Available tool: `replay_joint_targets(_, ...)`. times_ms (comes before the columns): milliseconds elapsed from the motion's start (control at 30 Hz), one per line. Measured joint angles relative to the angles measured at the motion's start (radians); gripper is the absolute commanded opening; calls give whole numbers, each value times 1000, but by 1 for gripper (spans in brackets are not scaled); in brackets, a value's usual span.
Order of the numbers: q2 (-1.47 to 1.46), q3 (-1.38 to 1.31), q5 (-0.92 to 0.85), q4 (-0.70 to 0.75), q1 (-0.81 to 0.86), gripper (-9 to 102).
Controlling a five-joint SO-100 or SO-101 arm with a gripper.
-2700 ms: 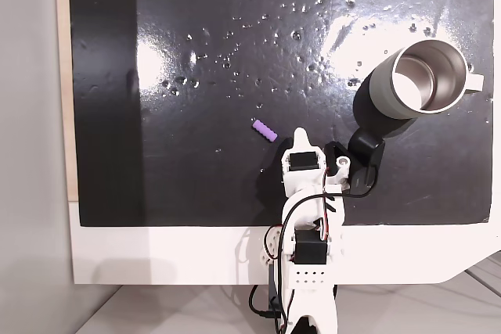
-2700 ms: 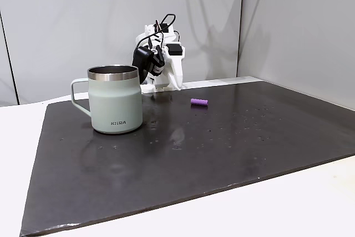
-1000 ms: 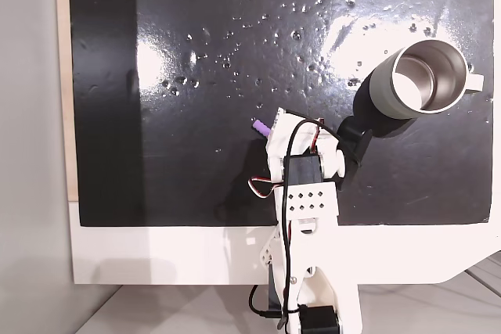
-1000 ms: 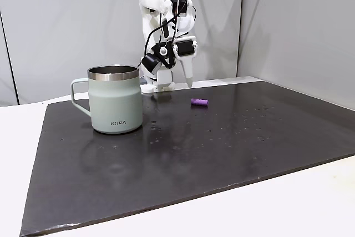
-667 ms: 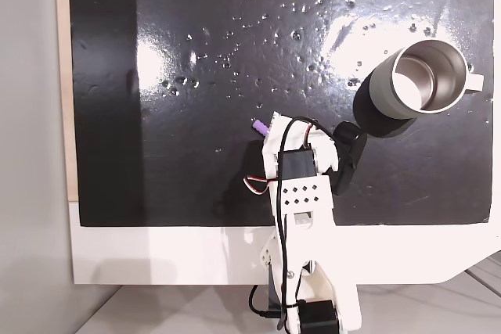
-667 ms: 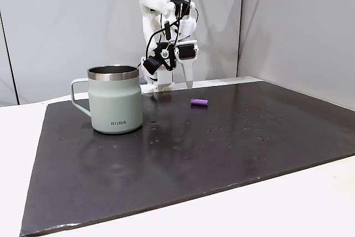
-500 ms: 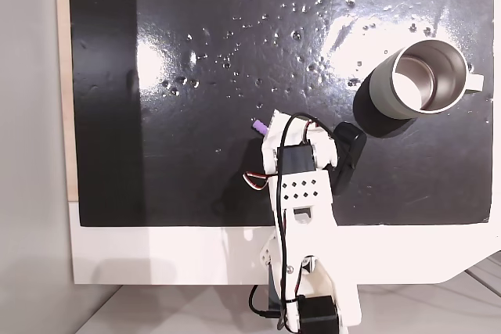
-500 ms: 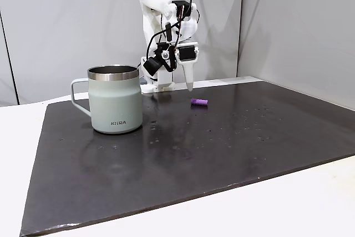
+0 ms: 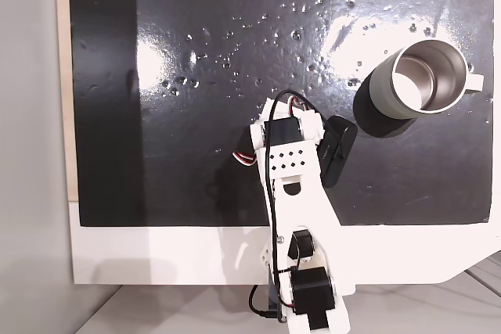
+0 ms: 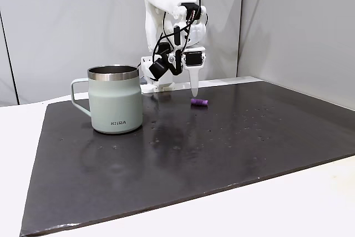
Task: Grasp a pengrip and put it in the cup.
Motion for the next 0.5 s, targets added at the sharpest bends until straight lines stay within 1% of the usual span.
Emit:
replay_joint_targets(267, -37, -11, 3, 0, -49, 24)
replay_joint_targets(500, -72, -12, 9, 0, -87, 26)
